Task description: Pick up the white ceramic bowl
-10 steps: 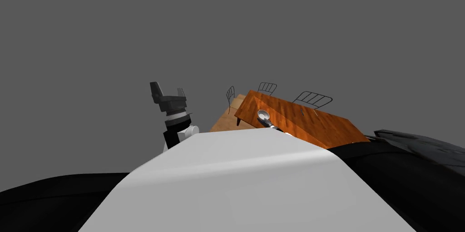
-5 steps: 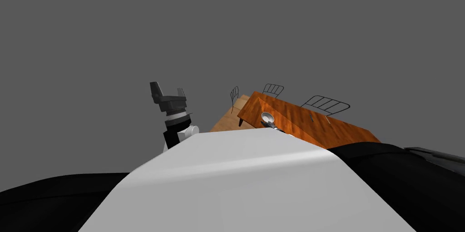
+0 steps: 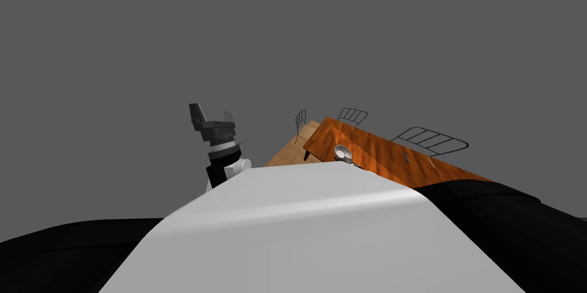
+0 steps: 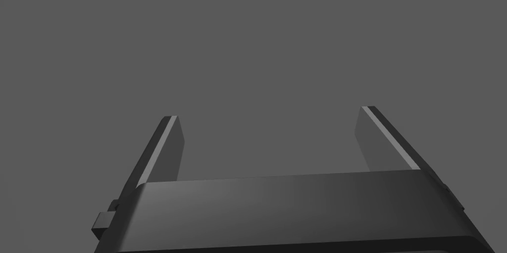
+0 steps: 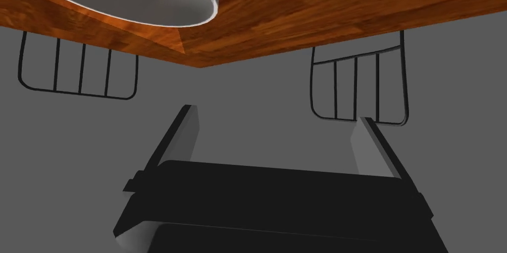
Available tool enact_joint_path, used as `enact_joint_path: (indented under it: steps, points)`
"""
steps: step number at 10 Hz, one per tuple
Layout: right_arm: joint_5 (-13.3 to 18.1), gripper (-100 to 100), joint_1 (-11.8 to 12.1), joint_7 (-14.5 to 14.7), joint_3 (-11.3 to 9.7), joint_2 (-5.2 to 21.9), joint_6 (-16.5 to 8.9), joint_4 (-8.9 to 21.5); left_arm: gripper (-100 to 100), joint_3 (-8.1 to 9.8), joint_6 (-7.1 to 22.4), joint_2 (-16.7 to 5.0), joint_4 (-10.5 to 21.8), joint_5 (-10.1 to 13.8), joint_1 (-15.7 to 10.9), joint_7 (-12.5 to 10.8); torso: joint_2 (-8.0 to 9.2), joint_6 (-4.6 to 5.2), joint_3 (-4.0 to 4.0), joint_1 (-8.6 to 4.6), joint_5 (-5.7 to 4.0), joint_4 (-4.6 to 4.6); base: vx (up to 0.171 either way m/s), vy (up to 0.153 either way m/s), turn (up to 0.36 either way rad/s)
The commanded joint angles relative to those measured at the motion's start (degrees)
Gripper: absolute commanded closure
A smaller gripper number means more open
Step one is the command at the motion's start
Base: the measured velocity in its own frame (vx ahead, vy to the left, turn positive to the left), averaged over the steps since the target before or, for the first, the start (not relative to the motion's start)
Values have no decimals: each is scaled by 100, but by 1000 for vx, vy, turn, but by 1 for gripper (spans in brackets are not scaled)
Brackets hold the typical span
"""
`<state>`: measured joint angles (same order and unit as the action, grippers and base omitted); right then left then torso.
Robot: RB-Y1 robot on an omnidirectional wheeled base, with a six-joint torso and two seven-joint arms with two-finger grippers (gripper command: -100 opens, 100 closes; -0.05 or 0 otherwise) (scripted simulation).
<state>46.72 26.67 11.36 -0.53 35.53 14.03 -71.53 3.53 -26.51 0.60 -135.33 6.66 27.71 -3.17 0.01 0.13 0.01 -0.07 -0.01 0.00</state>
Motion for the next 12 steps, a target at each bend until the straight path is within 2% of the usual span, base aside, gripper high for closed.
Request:
enact_joint_path:
  steps: [1,3,4,6,7,8,9,10,11,12]
  points:
    - [196,-100,-48,109,93,60,-34,286,0,0,0,0,0,0,0,0,0,0,0,0,0,0,9,13,251]
    - [196,-100,-48,109,93,60,-34,451,0,0,0,0,0,0,0,0,-3,-2,-1,0,0,0,11,3,60]
    - [385,-100,-119,202,172,94,-99,589,0,0,0,0,0,0,0,0,0,0,0,-1,1,0,14,13,240]
    - [385,-100,-119,202,172,94,-99,810,0,0,0,0,0,0,0,0,-4,-1,-2,0,1,0,14,2,62]
    - [570,-100,-192,295,254,116,-159,967,0,0,0,0,0,0,0,0,-2,0,-1,-2,0,0,16,7,165]
    - [570,-100,-192,295,254,116,-159,1187,0,0,0,0,0,0,-1,0,-5,-6,-2,0,0,0,20,3,173]
    - [747,-100,-267,387,338,128,-214,1328,0,0,0,0,0,0,0,0,-4,-1,-2,0,0,-1,24,6,222]
    - [747,-100,-267,387,338,128,-214,1513,0,0,0,0,0,0,0,0,-8,-6,-4,0,1,0,25,-3,118]
    - [918,-100,-341,478,421,129,-264,1774,0,0,0,0,0,0,0,0,-8,-1,-4,-2,-1,-1,33,-1,177]
    - [918,-100,-341,478,421,129,-264,1779,0,0,0,0,0,0,0,0,-10,-4,-5,-2,1,-1,26,-5,103]
